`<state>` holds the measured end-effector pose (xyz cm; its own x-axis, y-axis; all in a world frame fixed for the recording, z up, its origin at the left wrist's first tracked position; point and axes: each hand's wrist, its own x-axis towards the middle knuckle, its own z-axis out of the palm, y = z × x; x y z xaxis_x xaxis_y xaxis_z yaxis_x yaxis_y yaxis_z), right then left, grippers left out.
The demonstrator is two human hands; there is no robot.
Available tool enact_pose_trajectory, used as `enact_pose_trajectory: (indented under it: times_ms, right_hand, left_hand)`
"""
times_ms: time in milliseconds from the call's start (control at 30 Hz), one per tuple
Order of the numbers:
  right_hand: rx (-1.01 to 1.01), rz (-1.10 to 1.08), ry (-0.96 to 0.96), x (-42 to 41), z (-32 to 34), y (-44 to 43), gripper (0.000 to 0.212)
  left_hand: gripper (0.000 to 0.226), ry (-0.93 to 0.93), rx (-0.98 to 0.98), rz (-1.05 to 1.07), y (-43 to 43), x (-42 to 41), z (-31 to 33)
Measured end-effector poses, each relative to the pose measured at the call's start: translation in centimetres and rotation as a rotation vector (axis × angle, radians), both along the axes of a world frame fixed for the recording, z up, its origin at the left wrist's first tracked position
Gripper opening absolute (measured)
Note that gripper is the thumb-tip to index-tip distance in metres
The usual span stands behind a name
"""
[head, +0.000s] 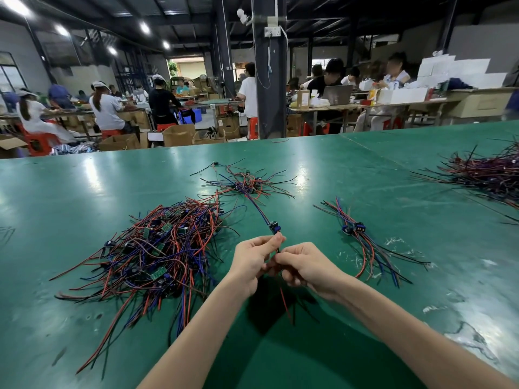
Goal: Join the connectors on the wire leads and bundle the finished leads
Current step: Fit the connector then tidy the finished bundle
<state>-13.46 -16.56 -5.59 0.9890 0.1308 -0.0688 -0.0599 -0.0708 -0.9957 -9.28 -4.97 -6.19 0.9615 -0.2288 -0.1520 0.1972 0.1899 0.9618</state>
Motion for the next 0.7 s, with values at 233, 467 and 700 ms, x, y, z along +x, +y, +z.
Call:
enact_pose_trajectory:
  times_ms: [233, 467, 700]
  right_hand:
    - [0.0, 0.027, -0.048, 0.16, -0.37, 0.03, 0.018]
    - [-0.11, 0.063, -0.118, 0.66, -0.94, -0.31, 0.024]
    - [-0.17, 0.091, -0.093, 0.71, -0.65, -0.71, 0.02]
  left_hand:
    - [0.014, 0.008, -0.034, 0.012, 0.09, 0.38, 0.08]
    - [0.013, -0.044, 0.048, 0.051, 0.28, 0.38, 0.16]
    - [0.014, -0.12, 0.104, 0.072, 0.23, 0.67, -0.14]
